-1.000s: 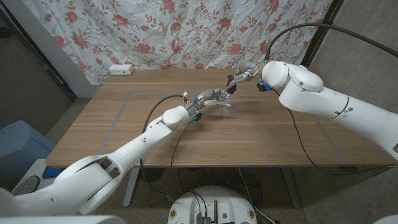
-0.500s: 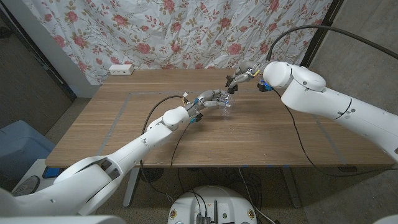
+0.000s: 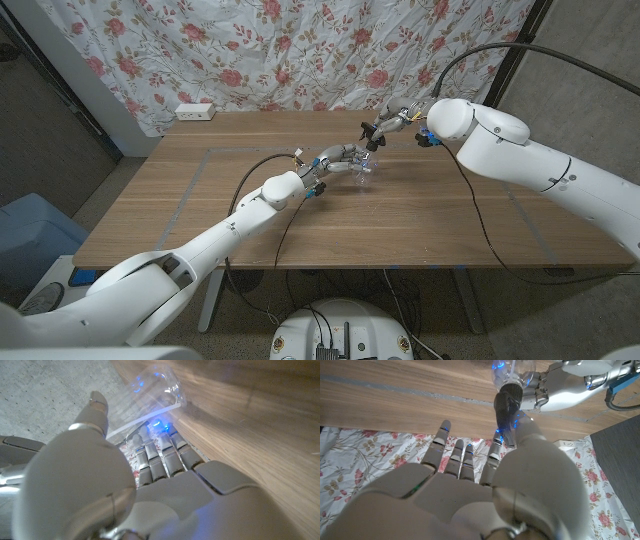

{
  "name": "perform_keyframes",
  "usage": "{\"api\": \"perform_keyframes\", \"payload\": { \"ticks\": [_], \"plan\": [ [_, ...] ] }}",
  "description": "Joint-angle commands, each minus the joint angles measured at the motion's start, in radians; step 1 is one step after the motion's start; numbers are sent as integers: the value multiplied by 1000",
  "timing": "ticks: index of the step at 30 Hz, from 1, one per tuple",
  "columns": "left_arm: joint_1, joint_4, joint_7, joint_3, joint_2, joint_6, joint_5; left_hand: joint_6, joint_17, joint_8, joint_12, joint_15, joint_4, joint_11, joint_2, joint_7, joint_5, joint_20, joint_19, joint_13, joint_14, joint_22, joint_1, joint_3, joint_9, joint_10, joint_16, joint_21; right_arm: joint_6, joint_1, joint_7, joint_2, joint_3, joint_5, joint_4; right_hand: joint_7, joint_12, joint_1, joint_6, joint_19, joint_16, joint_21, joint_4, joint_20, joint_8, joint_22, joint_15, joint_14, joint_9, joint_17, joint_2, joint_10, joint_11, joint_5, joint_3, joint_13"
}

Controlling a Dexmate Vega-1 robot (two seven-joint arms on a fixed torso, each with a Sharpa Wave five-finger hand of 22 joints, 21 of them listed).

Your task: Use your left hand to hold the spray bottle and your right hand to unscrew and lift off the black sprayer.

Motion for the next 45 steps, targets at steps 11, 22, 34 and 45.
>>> {"api": "perform_keyframes", "payload": {
  "ticks": [11,22,34,45],
  "plan": [
    [-25,42,-14,8,-22,-13,-1,57,5,273,3,-134,3,-112,134,-52,3,0,6,115,14,4,2,7,1,122,-1,8,54,-15,-36,-11,56,121,44,-64,1,87,60,-18,9,-6,-5,-23,22,2,-33,-11,-1,14,15,5,-39,11,28,3],
    [-34,56,-21,13,-30,-15,0,60,5,276,2,-134,3,-111,135,-51,3,0,7,116,15,4,1,7,0,122,-2,8,85,-31,-53,-12,90,188,60,-92,-3,150,84,-44,6,-11,-7,-28,26,2,-43,-36,-8,22,21,1,-63,16,44,3],
    [-31,53,-19,13,-28,-12,0,60,6,278,3,-135,2,-111,134,-53,2,0,8,116,17,4,0,7,-1,128,-3,8,107,-51,-94,-11,113,225,63,-94,-5,197,128,-63,1,-11,-4,-31,37,2,-53,-60,-14,28,21,-3,-82,21,52,2],
    [-24,40,-16,11,-22,-7,-1,63,6,280,2,-134,3,-112,134,-52,2,0,7,117,18,4,-2,7,-2,127,-4,8,109,-61,-115,-13,127,259,61,-93,-6,246,175,-98,-5,-13,-3,-20,48,2,-73,-88,-22,35,22,-8,-109,29,59,1]
  ]
}}
